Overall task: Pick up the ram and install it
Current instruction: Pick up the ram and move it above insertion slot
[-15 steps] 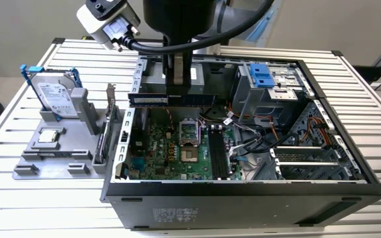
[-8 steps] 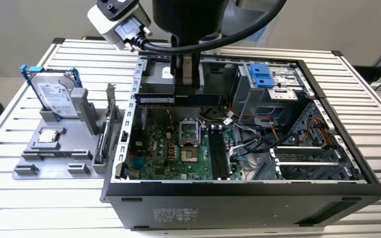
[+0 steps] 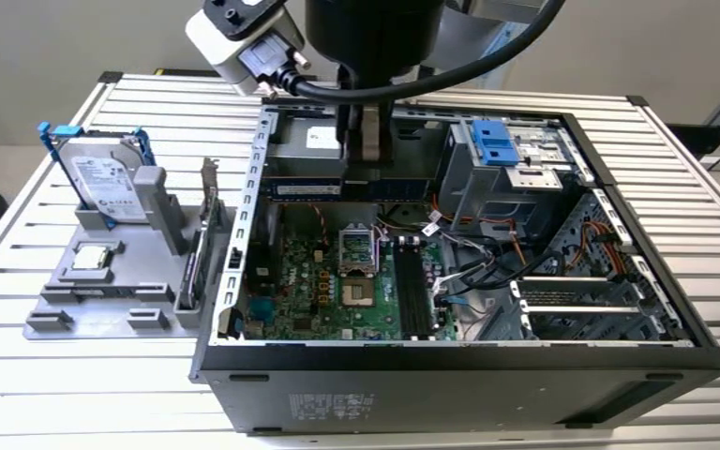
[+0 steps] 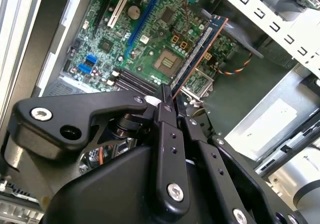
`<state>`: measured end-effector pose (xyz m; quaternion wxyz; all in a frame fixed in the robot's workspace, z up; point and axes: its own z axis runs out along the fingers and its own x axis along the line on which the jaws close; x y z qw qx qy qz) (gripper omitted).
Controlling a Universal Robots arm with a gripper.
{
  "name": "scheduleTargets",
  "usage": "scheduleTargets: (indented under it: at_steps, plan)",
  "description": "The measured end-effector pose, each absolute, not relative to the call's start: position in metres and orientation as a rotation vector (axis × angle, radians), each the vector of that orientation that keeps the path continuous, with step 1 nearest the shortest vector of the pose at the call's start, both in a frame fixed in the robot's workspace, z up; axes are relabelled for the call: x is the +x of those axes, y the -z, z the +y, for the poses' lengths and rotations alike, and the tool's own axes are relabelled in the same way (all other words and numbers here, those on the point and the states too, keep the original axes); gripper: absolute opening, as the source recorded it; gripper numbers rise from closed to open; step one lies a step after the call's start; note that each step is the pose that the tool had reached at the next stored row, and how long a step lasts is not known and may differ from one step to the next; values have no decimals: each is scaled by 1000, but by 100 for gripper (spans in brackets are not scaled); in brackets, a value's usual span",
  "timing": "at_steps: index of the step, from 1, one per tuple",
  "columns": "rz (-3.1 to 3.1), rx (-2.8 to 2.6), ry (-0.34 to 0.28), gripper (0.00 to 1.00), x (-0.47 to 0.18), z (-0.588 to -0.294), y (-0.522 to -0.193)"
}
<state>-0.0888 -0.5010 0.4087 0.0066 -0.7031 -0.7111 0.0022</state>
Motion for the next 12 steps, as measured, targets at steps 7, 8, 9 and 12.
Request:
scheduleTargets:
  at_steps: [7, 8, 9, 12]
  plan:
    - [-2225, -2200, -7, 0, -81, -501, -409]
    - [-2225, -2200, -7, 0, -80, -501, -409]
    - [-2224, -2200, -7, 0, -79, -501, -409]
    - [-2224, -2200, -7, 0, -76, -501, -409]
